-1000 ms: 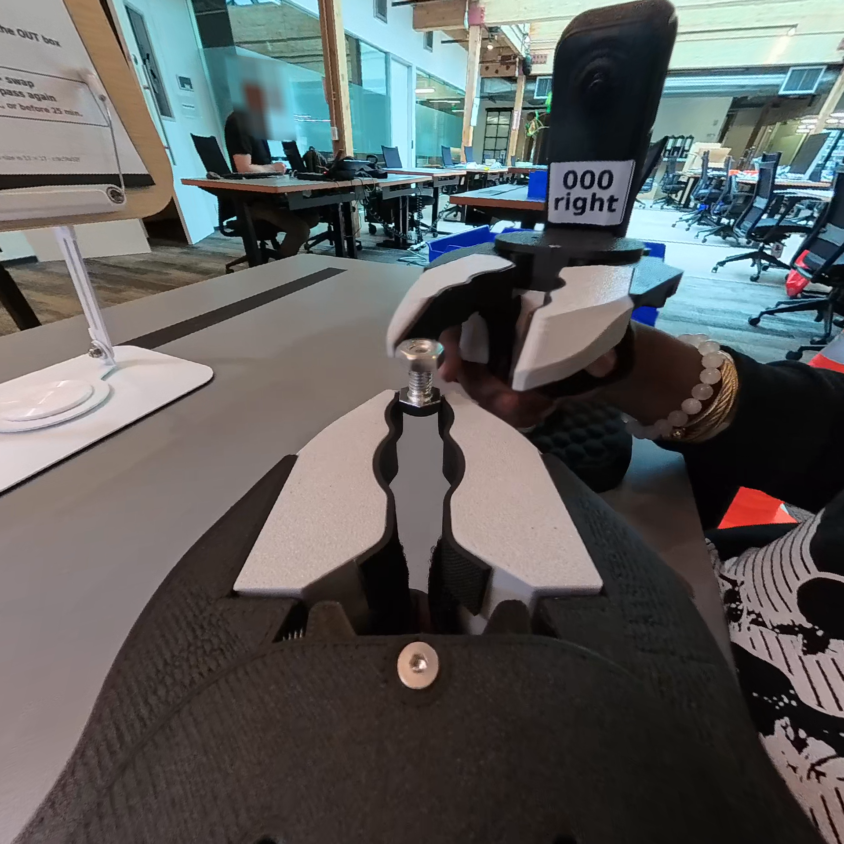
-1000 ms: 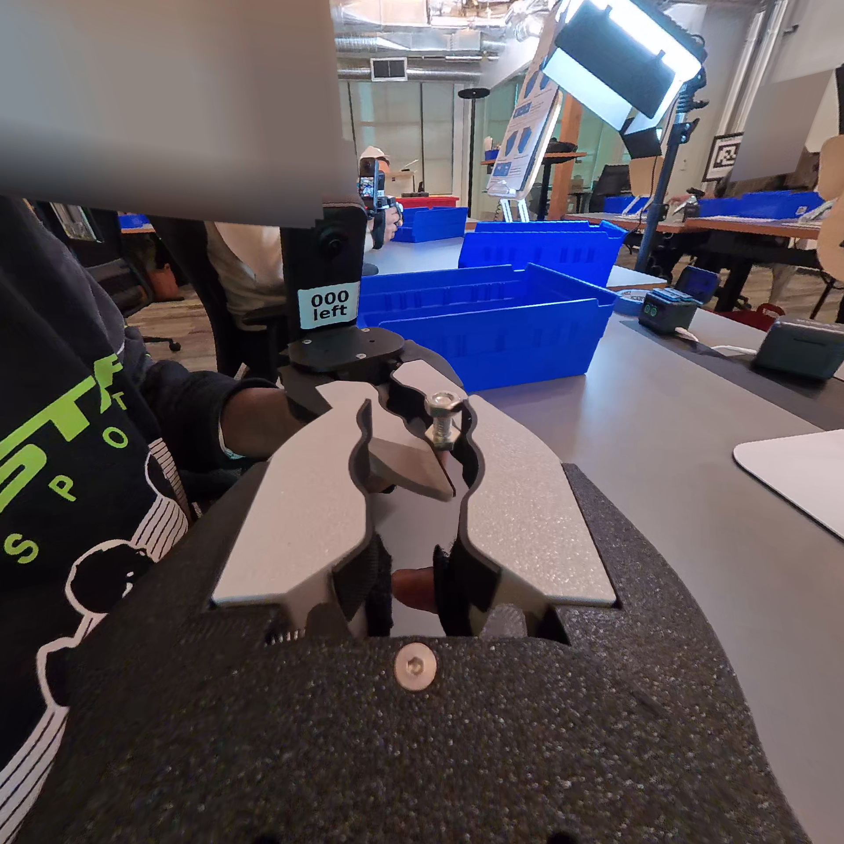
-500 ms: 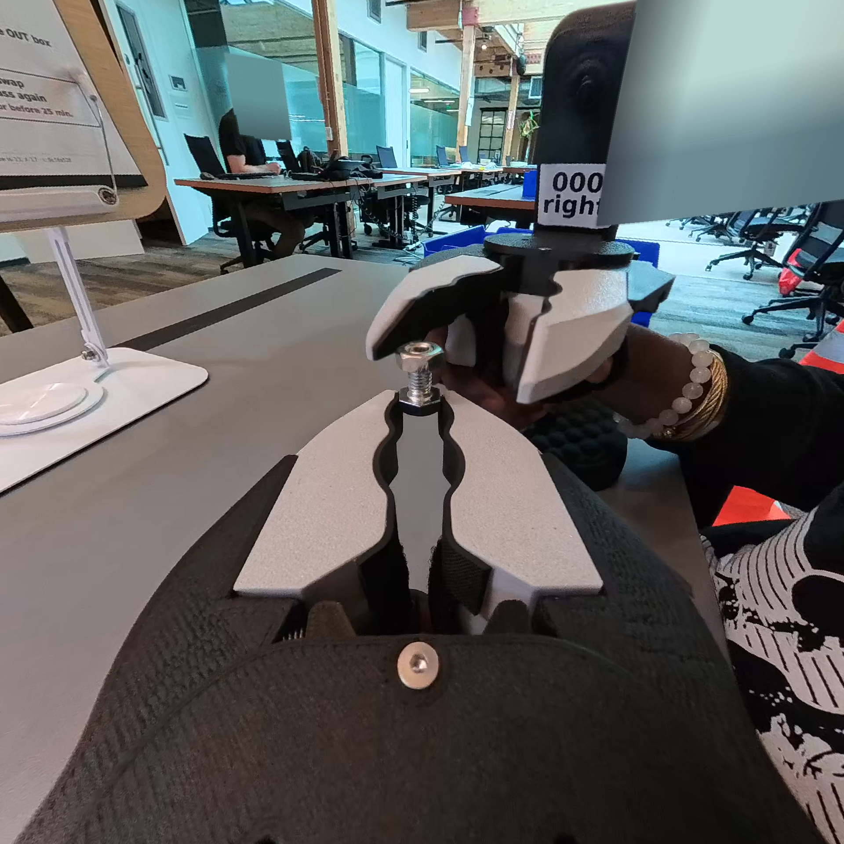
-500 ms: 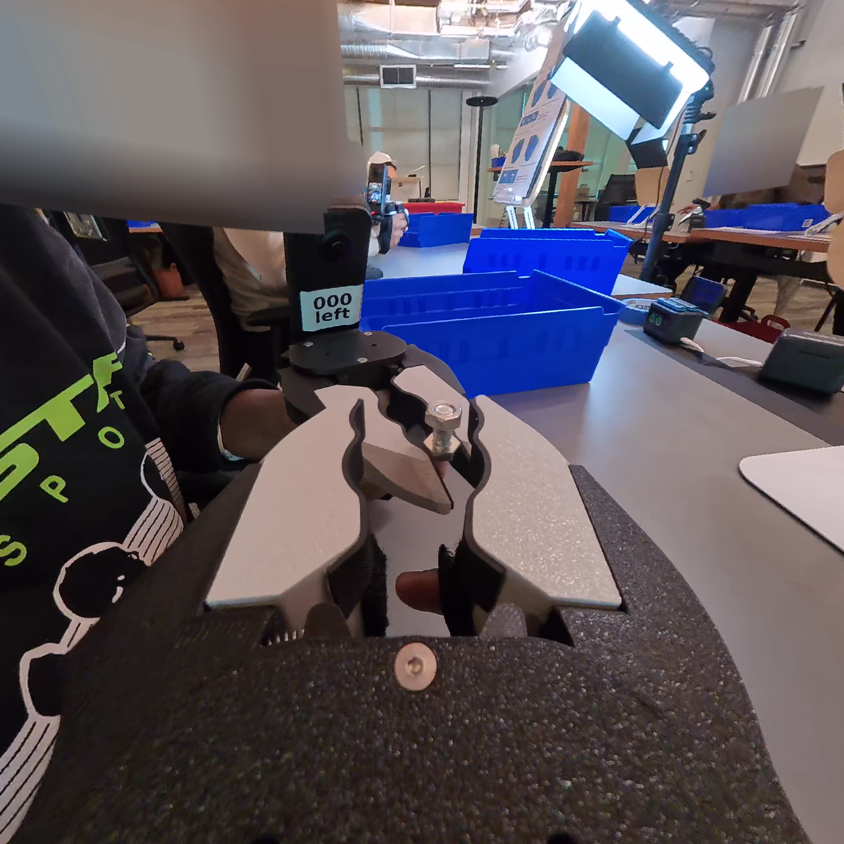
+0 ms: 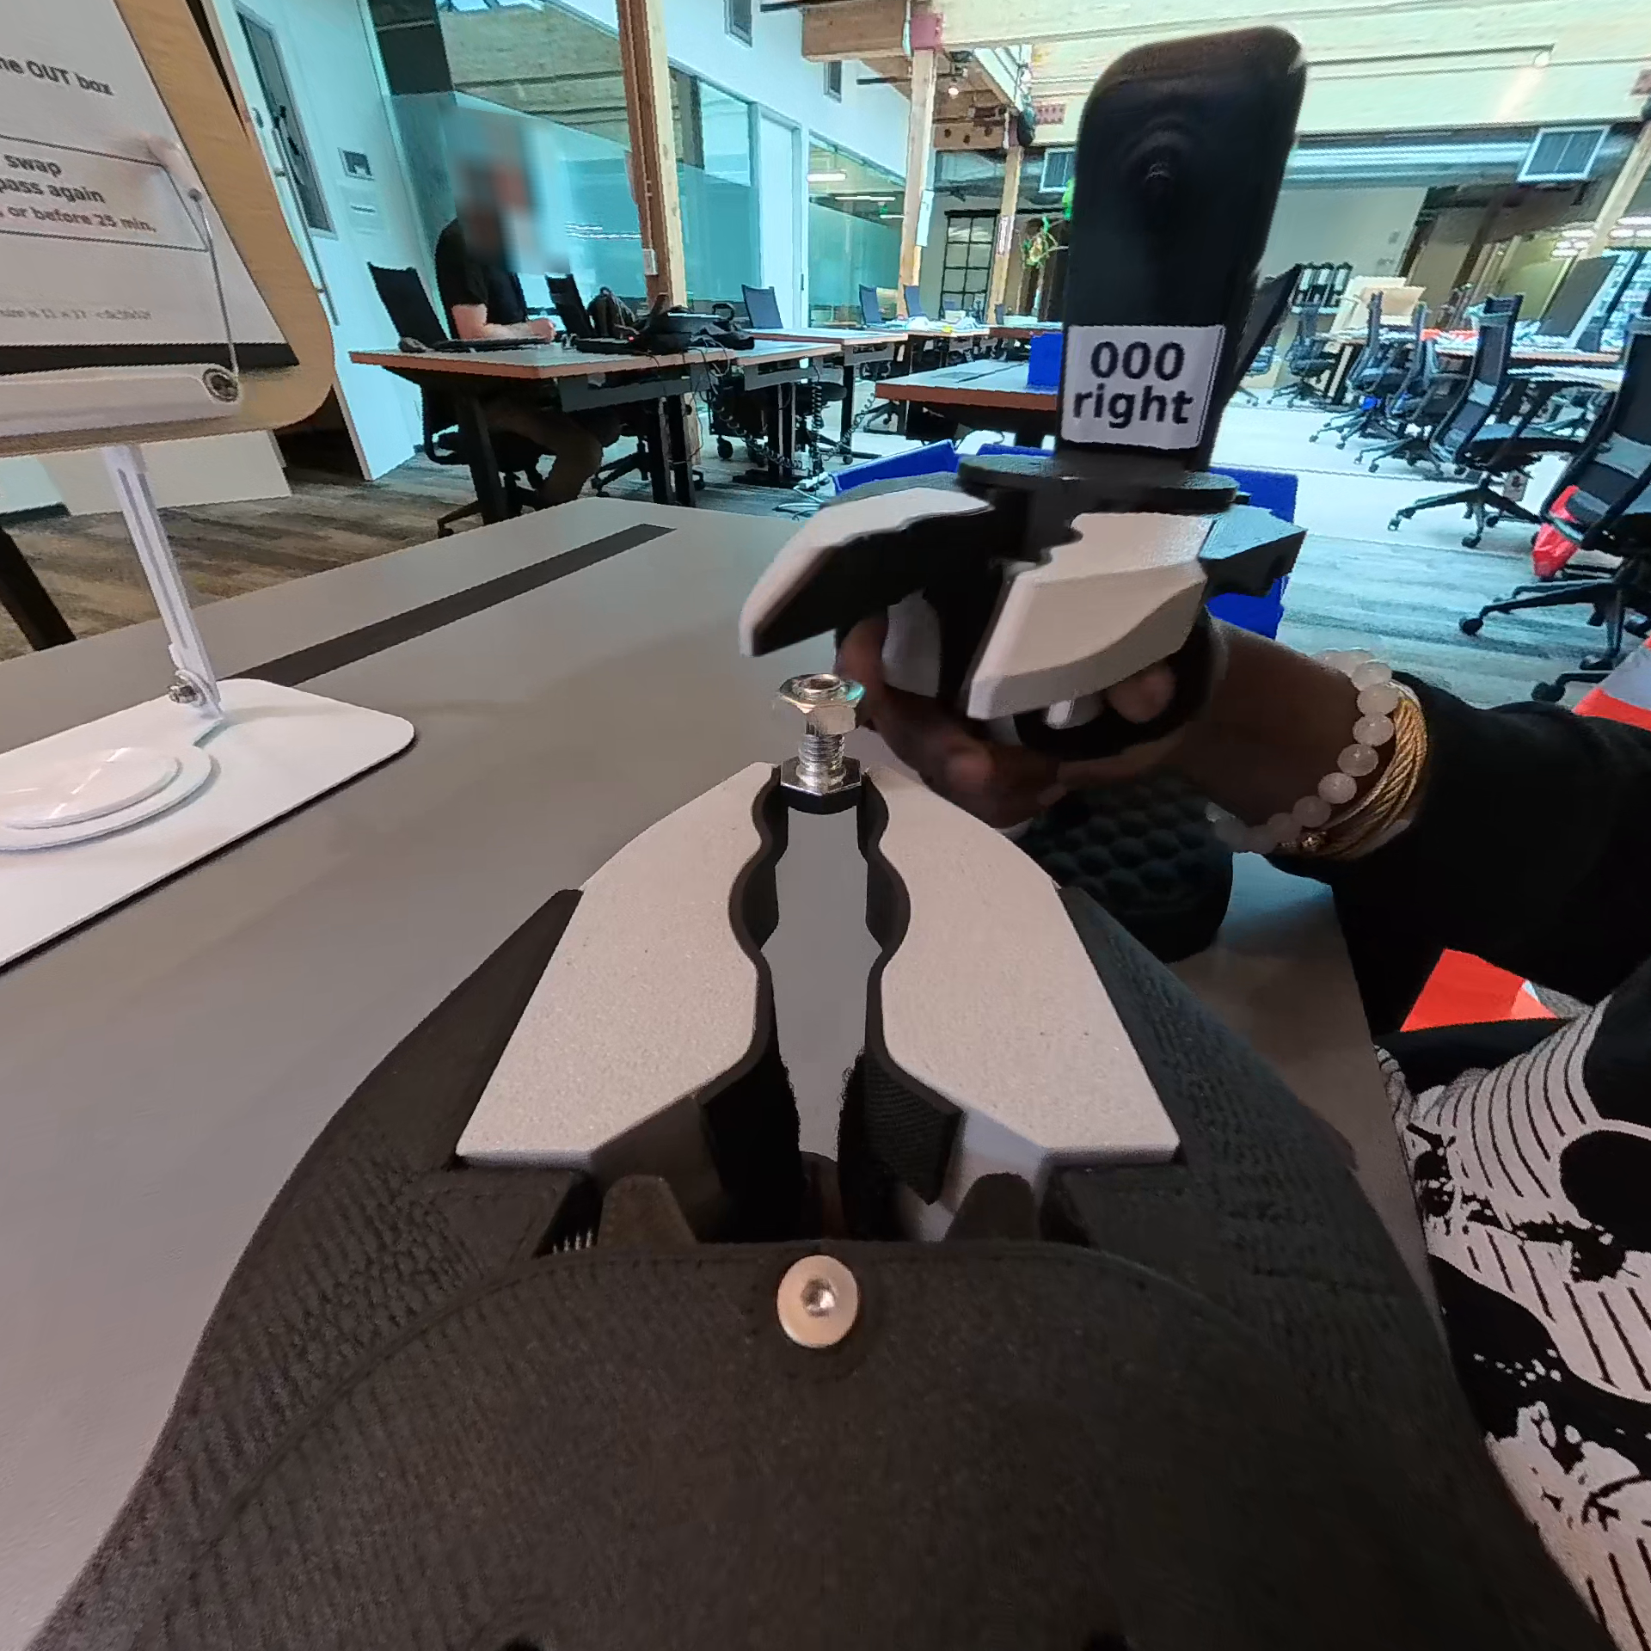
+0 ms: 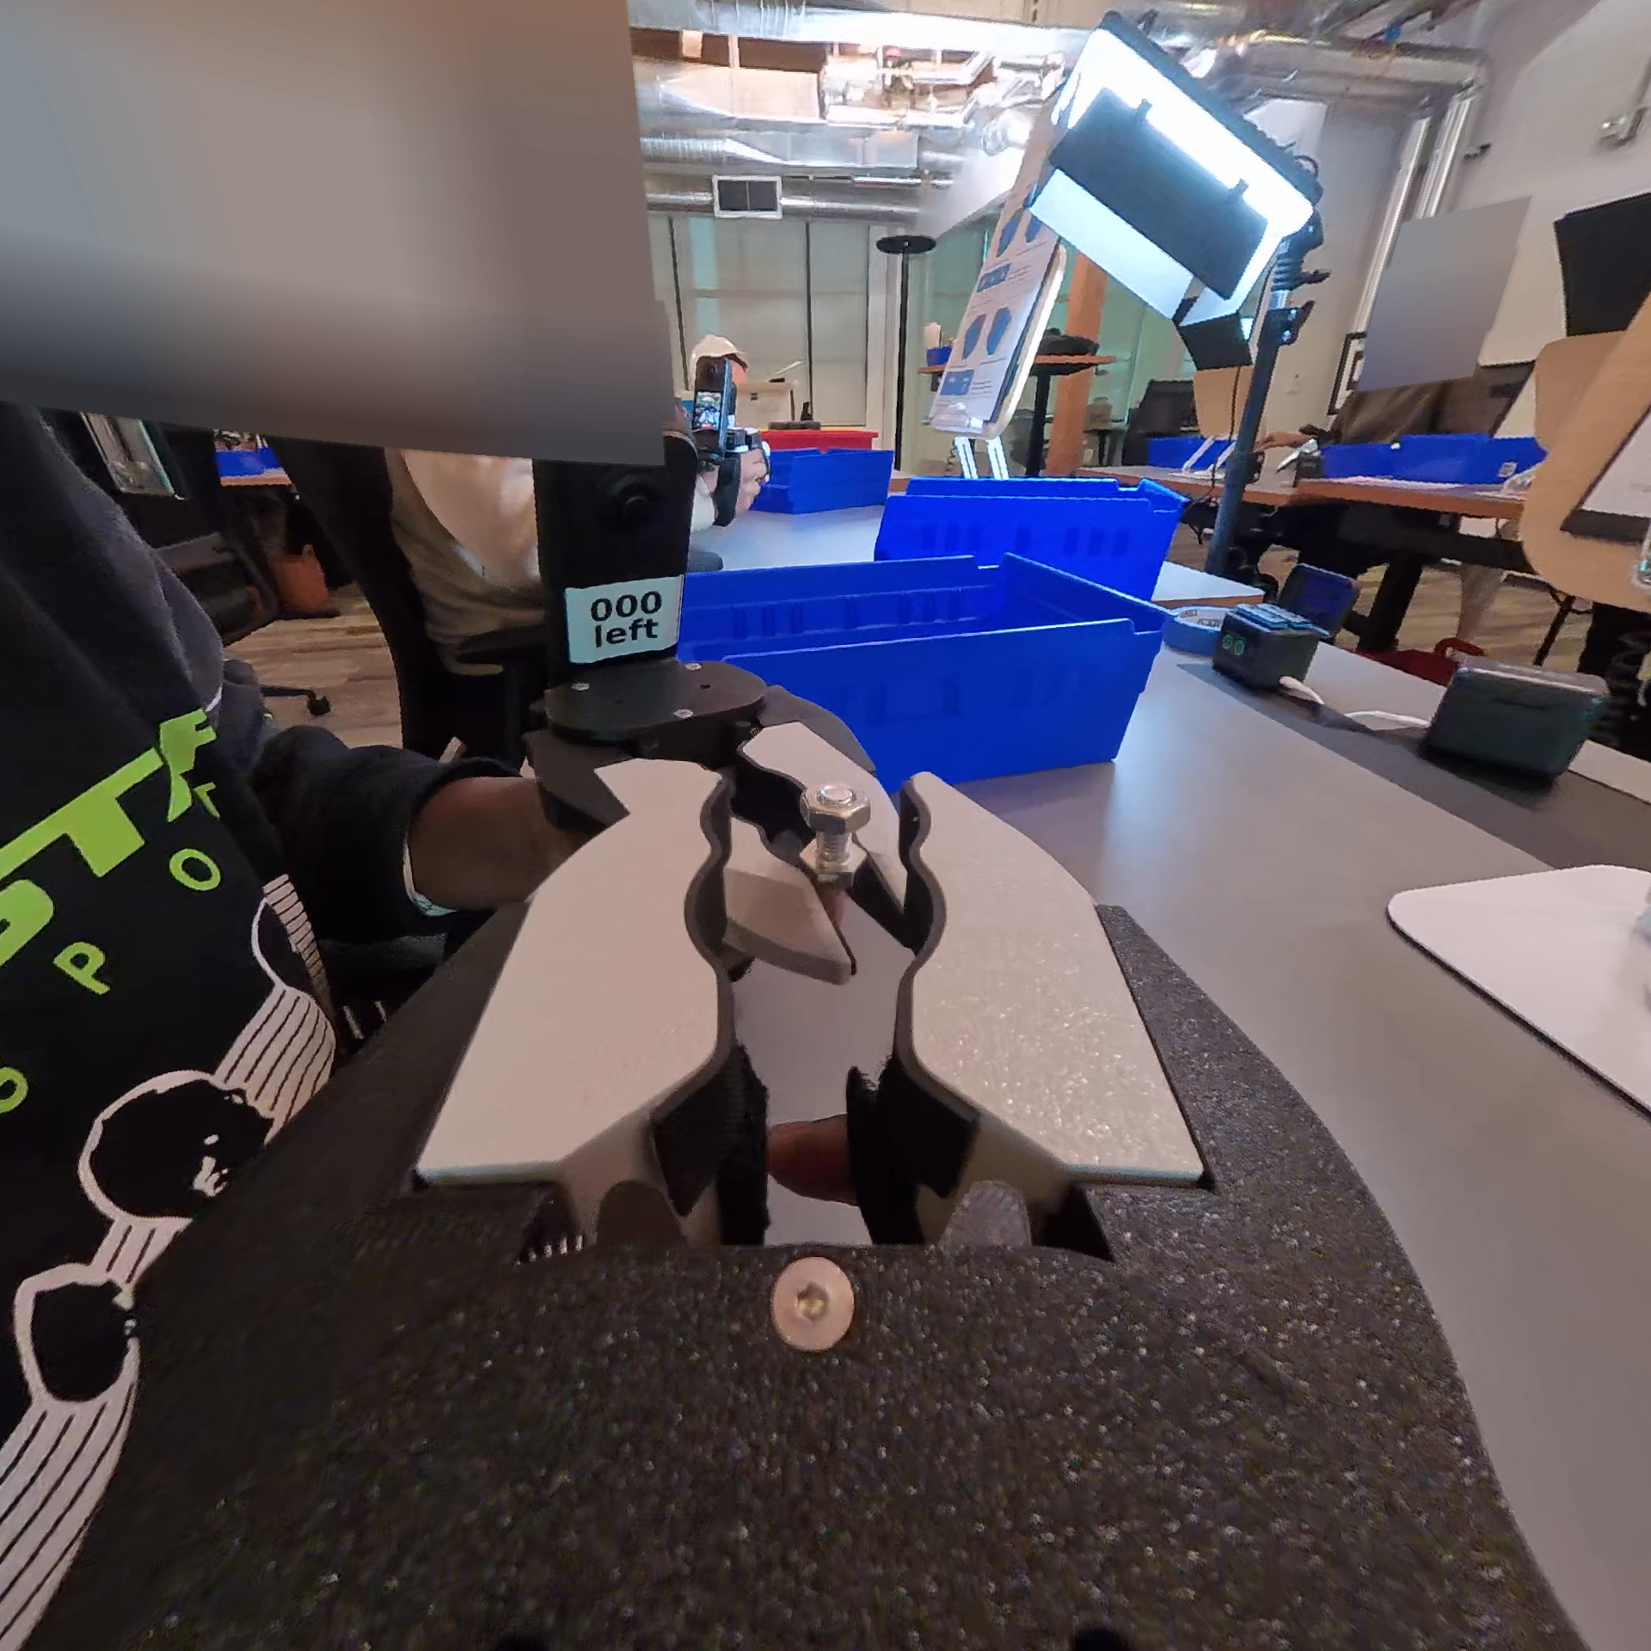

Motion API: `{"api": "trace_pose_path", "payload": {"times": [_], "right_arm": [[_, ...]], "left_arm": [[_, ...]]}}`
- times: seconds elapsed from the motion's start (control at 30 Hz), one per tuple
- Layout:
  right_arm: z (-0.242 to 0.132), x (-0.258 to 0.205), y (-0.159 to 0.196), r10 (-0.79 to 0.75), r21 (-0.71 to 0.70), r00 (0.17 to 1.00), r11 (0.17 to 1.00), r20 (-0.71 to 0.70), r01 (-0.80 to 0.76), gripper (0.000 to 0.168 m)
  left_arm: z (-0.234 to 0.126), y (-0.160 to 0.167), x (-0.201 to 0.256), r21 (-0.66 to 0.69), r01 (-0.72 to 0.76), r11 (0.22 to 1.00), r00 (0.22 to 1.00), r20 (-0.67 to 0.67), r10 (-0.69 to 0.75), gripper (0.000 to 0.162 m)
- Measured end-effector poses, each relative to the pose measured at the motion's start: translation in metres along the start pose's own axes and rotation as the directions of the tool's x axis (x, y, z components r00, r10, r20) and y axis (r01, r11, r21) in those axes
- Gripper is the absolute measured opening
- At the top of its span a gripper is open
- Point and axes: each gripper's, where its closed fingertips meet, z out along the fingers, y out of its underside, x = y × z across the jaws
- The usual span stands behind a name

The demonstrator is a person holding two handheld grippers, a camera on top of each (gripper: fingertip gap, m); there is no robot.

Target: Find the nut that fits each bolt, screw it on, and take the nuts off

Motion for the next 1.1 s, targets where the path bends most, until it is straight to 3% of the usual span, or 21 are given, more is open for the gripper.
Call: {"api": "trace_pose_path", "payload": {"times": [0.17,0.4,0.5,0.67,0.87,0.97,1.1], "right_arm": [[0.008,-0.005,0.007,-0.011,-0.044,0.999,0.999,0.033,0.013,0.039],[-0.011,-0.004,0.003,0.010,-0.041,0.999,0.999,0.036,-0.009,0.012],[-0.011,0.002,0.003,0.014,-0.030,1.000,0.999,0.004,-0.014,0.016],[0.003,0.002,0.006,0.008,-0.040,1.000,0.999,0.006,-0.008,0.036],[0.001,-0.002,0.011,-0.014,-0.088,1.000,0.996,0.022,0.016,0.029],[-0.010,-0.005,0.008,0.003,-0.077,0.999,0.997,0.053,0.002,0.011],[-0.010,0.000,0.009,0.003,-0.072,1.000,0.997,0.029,-0.001,0.015]], "left_arm": [[0.000,0.000,0.001,-0.001,0.001,1.000,1.000,-0.006,-0.001,0.015],[0.000,0.000,-0.002,0.000,0.008,1.000,1.000,0.003,-0.008,0.015],[0.000,0.000,0.000,-0.002,0.000,1.000,1.000,0.002,0.000,0.015],[0.001,0.002,0.001,-0.009,-0.001,1.000,1.000,-0.004,0.001,0.015],[0.001,0.002,0.000,-0.007,0.003,1.000,1.000,-0.003,-0.003,0.015],[0.000,0.001,-0.002,-0.008,0.007,1.000,1.000,0.010,-0.007,0.015],[0.000,0.001,-0.001,-0.004,0.007,1.000,1.000,0.005,-0.007,0.015]]}}
